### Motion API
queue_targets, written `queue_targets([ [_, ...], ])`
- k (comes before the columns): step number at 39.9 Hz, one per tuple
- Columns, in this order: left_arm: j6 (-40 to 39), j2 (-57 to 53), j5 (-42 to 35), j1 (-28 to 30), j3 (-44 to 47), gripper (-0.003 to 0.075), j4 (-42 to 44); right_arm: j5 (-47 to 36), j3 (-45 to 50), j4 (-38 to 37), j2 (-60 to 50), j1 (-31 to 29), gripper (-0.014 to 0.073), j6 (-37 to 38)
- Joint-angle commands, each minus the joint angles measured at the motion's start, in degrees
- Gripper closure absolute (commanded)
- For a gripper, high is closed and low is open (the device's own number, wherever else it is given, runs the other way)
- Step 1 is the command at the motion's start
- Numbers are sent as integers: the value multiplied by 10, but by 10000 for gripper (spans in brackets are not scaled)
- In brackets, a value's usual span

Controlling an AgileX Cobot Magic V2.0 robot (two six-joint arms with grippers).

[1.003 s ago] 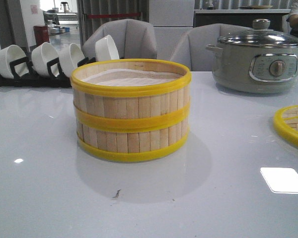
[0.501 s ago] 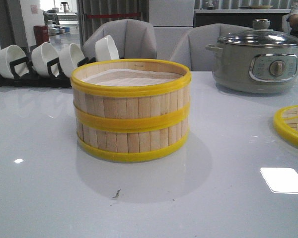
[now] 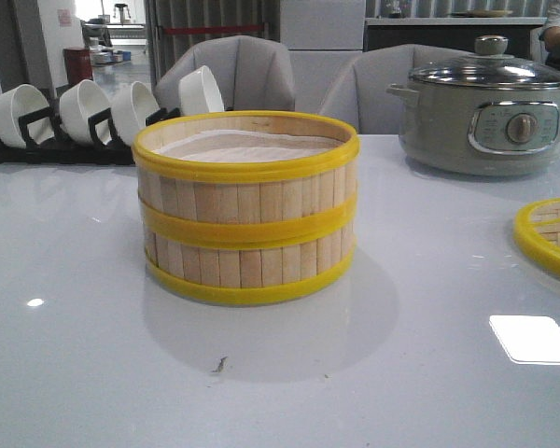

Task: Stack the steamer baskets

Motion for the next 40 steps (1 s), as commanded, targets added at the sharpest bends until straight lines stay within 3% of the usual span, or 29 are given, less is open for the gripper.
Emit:
queue_targets([
  [1, -5, -10, -58, -5, -2, 628, 1, -38, -20, -1, -3, -1, 149, -3],
  [26, -5, -28, -72, -5, 31, 636, 1, -16, -20, -1, -3, -1, 149, -3],
  [40, -5, -28, -70, -5, 31, 636, 49, -2, -20, -1, -3, -1, 149, -3],
])
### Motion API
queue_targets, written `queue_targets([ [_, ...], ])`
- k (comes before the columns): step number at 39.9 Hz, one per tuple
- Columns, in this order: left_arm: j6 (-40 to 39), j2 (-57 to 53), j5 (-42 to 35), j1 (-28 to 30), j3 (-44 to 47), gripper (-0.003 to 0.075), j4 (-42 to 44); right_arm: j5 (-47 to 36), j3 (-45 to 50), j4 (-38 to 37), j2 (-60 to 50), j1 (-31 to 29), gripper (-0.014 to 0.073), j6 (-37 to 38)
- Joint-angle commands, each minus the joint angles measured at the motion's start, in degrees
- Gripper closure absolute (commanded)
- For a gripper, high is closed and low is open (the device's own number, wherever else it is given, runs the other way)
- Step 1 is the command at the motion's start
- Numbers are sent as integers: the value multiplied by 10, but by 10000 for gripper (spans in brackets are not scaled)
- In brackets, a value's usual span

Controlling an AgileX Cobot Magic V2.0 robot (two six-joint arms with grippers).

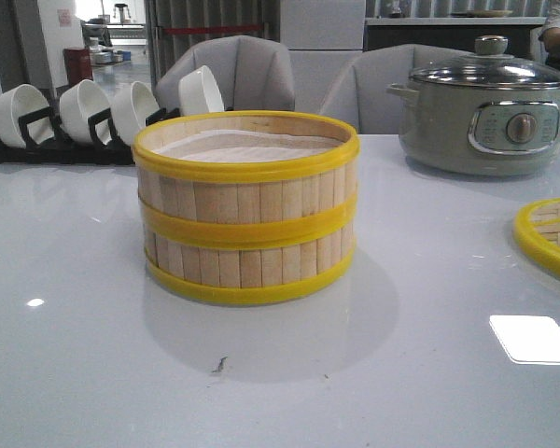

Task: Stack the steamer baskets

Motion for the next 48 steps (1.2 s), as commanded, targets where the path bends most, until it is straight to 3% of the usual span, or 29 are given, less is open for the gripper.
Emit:
queue_targets([
  [1, -3, 1, -51, -5, -17, 636, 9, -33, -20, -1, -3, -1, 149, -3],
  [20, -3, 1, -51, -5, -17, 636, 9, 55, -20, -1, -3, -1, 149, -3],
  [48, -3, 1, -51, -5, -17, 636, 9, 99, -20, 11, -3, -1, 149, -3],
])
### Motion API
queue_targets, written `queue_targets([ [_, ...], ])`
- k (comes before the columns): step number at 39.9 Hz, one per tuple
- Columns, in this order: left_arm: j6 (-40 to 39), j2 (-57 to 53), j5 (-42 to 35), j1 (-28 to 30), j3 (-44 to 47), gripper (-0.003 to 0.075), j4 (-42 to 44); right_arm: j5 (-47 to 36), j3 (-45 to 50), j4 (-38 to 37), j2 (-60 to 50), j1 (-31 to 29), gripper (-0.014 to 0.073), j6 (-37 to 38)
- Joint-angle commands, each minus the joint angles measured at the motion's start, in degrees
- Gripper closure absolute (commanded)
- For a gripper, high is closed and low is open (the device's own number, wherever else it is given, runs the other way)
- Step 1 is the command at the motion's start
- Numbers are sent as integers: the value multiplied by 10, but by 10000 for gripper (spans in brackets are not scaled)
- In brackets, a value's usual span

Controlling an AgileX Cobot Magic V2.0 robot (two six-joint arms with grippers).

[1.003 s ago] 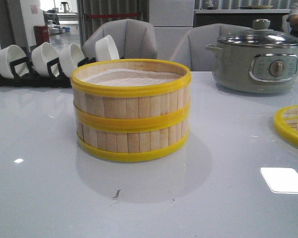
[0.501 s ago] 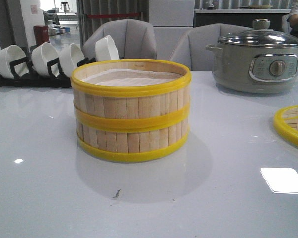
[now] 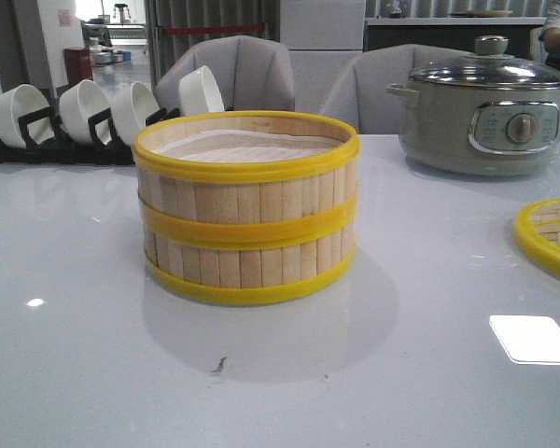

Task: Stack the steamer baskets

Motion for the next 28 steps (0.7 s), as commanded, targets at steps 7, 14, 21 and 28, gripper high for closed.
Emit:
queue_targets([
  [7, -2, 1, -51, -3, -18, 636, 2, 5, -20, 3, -3, -1, 149, -3],
  [14, -2, 1, -51, -3, -18, 636, 2, 16, -20, 3, -3, -1, 149, -3],
  [21, -2, 1, -51, -3, -18, 636, 2, 14, -20, 2, 11, -2, 149, -3],
  [28, -2, 1, -51, -3, -18, 636, 2, -26, -22, -7, 75, -3, 149, -3],
])
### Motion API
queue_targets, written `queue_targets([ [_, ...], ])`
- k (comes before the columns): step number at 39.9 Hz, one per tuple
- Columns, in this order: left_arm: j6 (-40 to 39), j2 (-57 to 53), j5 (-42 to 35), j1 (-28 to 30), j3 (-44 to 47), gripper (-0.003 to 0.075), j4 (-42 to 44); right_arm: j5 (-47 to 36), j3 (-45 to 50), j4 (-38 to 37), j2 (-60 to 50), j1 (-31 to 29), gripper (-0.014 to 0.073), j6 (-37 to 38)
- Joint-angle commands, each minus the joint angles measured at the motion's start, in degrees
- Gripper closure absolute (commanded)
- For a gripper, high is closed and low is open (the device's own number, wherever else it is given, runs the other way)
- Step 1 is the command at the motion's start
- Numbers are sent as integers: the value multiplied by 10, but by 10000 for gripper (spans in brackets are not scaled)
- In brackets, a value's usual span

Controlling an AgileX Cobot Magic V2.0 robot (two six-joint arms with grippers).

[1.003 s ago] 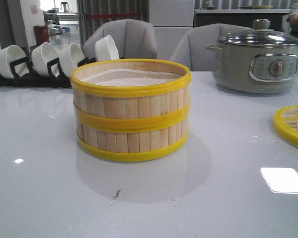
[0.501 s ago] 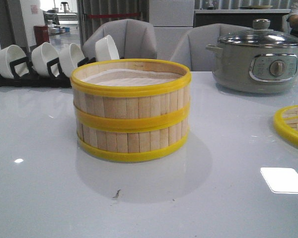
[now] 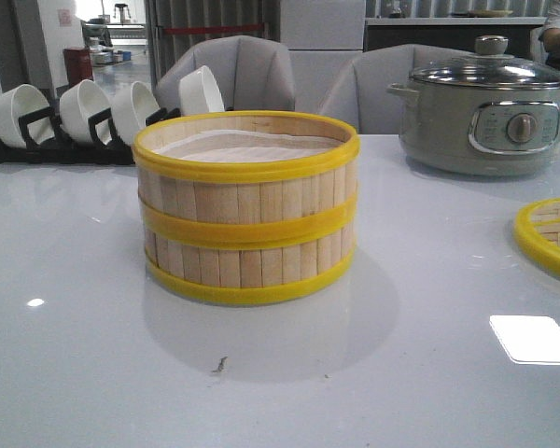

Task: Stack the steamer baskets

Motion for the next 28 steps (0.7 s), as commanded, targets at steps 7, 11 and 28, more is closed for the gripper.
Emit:
queue_targets([
  [7, -2, 1, -51, -3, -18, 636, 2, -81, -61, -39, 123, -4, 149, -3],
  [11, -2, 1, -51, -3, -18, 636, 2, -82, -105, -63, 176, -4, 149, -3],
  [28, -2, 1, -51, -3, -18, 636, 2, -55, -284, -77, 356, -59, 149, -3],
])
